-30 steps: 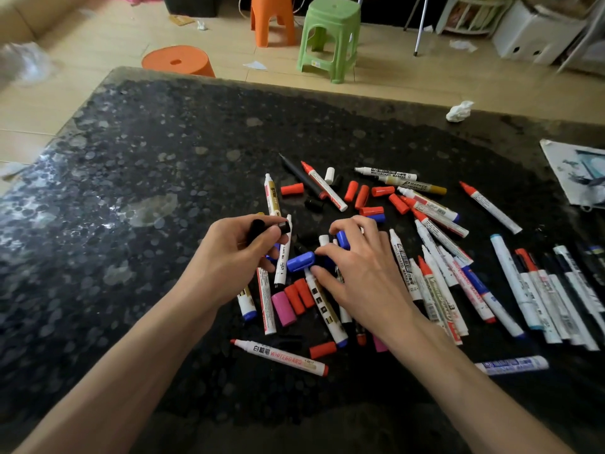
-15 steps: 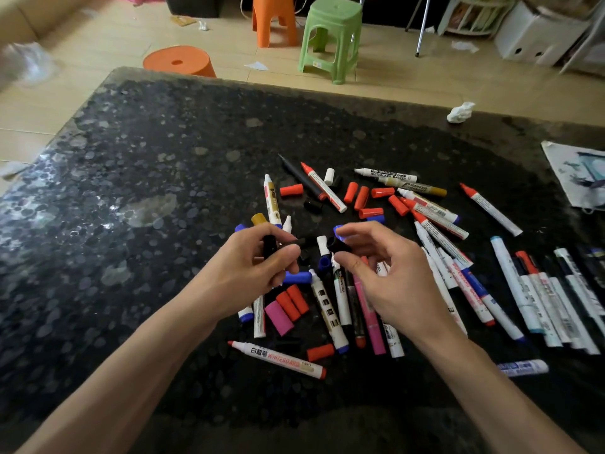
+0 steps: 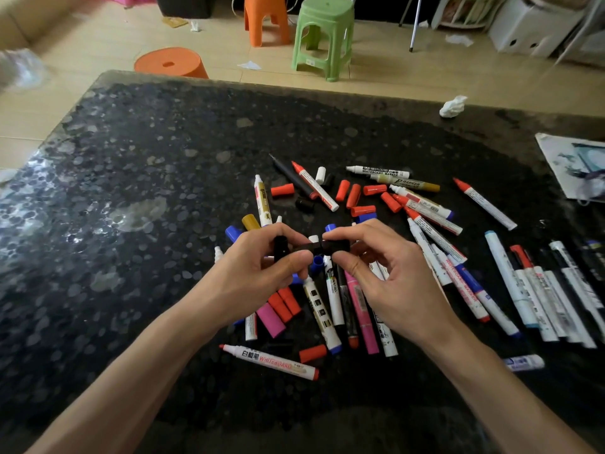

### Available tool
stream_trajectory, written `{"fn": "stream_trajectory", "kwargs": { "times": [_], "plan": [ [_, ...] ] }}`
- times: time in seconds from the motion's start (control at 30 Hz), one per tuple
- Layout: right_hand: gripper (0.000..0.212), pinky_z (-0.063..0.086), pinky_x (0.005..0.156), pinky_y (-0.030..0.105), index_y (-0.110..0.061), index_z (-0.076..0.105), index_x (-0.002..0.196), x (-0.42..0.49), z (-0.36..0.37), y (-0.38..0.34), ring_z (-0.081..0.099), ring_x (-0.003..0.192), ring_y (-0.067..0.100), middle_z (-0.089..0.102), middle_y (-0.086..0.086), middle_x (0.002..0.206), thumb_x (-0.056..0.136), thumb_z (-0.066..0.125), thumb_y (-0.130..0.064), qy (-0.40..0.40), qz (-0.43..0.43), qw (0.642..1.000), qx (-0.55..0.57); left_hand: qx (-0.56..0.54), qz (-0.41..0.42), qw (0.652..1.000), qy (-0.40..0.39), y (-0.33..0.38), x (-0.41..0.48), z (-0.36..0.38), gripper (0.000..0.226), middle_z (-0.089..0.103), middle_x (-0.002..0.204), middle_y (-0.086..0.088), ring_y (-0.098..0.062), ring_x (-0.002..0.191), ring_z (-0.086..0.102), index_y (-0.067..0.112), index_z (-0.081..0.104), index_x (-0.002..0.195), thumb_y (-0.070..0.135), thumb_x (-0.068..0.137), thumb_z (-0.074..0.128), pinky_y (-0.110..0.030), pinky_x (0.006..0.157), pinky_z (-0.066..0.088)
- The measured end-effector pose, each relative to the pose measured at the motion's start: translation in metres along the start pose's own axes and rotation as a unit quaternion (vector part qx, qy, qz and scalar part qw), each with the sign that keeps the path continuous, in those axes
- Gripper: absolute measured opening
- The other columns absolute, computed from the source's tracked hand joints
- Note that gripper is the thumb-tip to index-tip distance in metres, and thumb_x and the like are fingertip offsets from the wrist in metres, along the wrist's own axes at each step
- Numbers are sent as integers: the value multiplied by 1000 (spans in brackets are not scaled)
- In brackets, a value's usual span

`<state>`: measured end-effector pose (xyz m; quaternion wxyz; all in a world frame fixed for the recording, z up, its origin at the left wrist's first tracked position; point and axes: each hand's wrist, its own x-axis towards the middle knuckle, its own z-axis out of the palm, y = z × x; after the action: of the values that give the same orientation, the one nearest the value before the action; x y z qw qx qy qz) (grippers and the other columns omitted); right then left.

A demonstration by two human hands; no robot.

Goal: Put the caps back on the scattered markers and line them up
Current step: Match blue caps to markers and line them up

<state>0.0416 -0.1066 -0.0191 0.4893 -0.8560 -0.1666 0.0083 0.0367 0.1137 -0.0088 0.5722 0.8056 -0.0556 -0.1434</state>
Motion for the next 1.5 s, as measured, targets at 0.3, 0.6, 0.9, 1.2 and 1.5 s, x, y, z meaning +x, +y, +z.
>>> {"fn": "stream_trajectory", "kwargs": {
  "times": [0.3,0.6,0.9,1.2,1.5],
  "plan": [
    [24,58,85,23,-29,74,116,-5,-1,-10,73,96,7,75,-16,103,93,78,-24,45,72,995,54,-151,-118,981,22,8,3,14,23,74,83,-8,-11,60,60,10,69,113,16,108,48,-21,50,46],
    [18,58,76,20,-14,75,110,-11,18,-26,77,88,10,80,0,92,93,77,-18,99,208,924,305,-324,-139,936,-19,5,6,38,16,57,86,-4,-11,72,52,12,74,96,25,95,64,-28,67,41],
    [13,56,69,18,-12,80,107,-4,-2,-9,74,74,0,80,-6,84,97,72,-13,37,175,965,190,-321,-120,939,33,7,9,47,46,51,81,-4,-11,68,47,-2,64,125,30,92,59,-27,61,37],
    [28,47,95,34,-28,75,109,19,-36,50,44,122,19,58,-3,122,93,70,-51,74,231,905,-349,-337,-150,929,20,13,8,44,29,66,90,-7,-8,63,51,2,71,110,25,96,61,-20,56,38],
    [21,49,85,26,-24,68,109,32,-43,48,64,108,10,67,-11,104,100,65,-42,128,251,947,-153,-294,-151,943,36,5,9,28,33,60,83,-5,-8,59,43,0,68,114,27,96,63,-16,47,32]
  ]
}}
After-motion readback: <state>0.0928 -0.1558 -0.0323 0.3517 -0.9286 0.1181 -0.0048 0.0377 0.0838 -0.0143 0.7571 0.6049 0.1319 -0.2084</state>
